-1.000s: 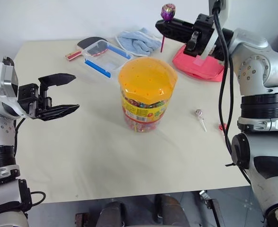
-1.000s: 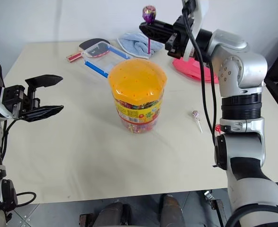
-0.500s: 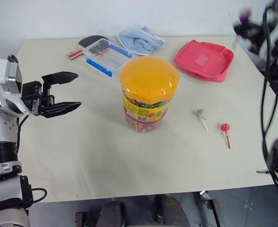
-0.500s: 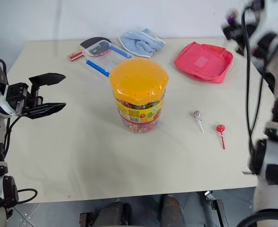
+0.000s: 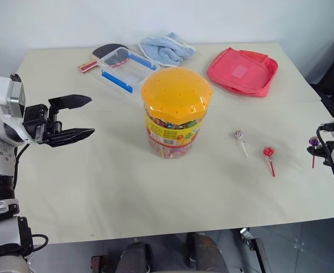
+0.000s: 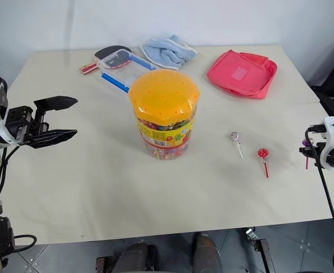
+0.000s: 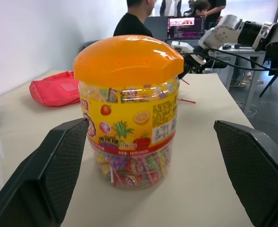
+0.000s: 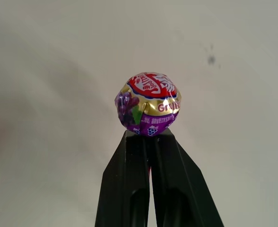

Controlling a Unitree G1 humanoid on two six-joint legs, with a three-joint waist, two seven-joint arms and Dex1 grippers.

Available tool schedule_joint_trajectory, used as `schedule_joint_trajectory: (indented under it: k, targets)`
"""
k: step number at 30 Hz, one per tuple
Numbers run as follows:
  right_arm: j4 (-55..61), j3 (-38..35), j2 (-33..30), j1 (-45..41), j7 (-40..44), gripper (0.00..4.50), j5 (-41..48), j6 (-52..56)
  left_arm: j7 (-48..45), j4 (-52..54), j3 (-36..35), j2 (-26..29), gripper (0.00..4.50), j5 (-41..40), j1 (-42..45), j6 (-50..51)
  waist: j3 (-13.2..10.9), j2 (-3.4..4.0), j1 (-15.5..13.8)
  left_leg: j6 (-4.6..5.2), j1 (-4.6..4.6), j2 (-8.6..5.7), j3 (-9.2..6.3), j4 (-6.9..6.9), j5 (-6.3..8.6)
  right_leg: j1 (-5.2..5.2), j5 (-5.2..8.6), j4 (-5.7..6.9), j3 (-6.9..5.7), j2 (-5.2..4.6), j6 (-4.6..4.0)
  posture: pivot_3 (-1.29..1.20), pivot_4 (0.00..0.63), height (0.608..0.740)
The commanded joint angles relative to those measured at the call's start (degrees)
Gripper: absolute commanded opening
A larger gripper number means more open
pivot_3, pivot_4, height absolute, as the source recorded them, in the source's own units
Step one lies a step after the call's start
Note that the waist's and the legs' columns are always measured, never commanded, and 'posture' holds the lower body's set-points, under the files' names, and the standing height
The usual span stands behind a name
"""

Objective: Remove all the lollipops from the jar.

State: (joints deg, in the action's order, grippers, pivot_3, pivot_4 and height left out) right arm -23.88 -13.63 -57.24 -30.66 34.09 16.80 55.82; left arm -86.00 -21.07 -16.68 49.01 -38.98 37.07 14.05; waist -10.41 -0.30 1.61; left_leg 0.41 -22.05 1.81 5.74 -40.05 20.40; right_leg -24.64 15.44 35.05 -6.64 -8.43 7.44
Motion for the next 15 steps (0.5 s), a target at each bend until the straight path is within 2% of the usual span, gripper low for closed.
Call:
schedule_joint_trajectory:
  k: [1,2,5,10,15]
  targets:
    - [-1.46,-3.61,0.73,0.13,-1.34,0.01,0.15,-1.89,-2.3,2.57,-0.4,2.4,4.5,-0.11,-1.54,1.89,0.0,0.0,-0.01,0.0,0.0,0.0,0.0,0.0,0.0,0.01,0.0,0.0,-0.01,0.0,0.0,0.0,0.15,0.74]
    - [-1.9,-3.88,1.0,0.27,-1.67,0.01,0.12,-1.99,-1.91,2.85,-0.21,2.78,4.5,0.11,-2.02,2.51,0.0,0.0,-0.01,0.0,0.0,0.0,0.0,0.0,0.0,0.01,0.0,0.0,0.0,0.0,0.0,0.0,0.15,0.74]
    - [-0.99,-4.57,1.73,2.24,-1.87,0.78,0.14,-2.33,-0.57,3.85,-0.09,3.54,4.5,0.84,-3.81,3.81,0.0,0.0,-0.14,0.0,-0.01,0.0,-0.01,0.0,0.0,0.01,0.0,-0.01,-0.01,0.0,0.0,0.0,0.15,0.74]
    - [5.05,-7.48,3.44,5.58,-2.63,2.45,1.86,-0.95,2.18,5.49,0.85,4.0,4.5,2.64,-6.49,6.97,0.01,0.02,-0.07,0.0,0.0,-0.01,-0.02,0.0,0.0,0.02,0.0,0.01,-0.01,0.0,0.0,0.0,0.15,0.74]
    - [13.52,-9.46,4.46,9.48,-1.47,4.18,4.5,0.36,3.2,7.49,-0.52,2.02,4.5,0.98,-8.31,7.17,0.01,0.02,-0.12,-0.01,0.01,0.0,-0.02,0.0,-0.01,0.02,0.0,0.04,0.01,0.0,0.0,0.0,0.15,0.74]
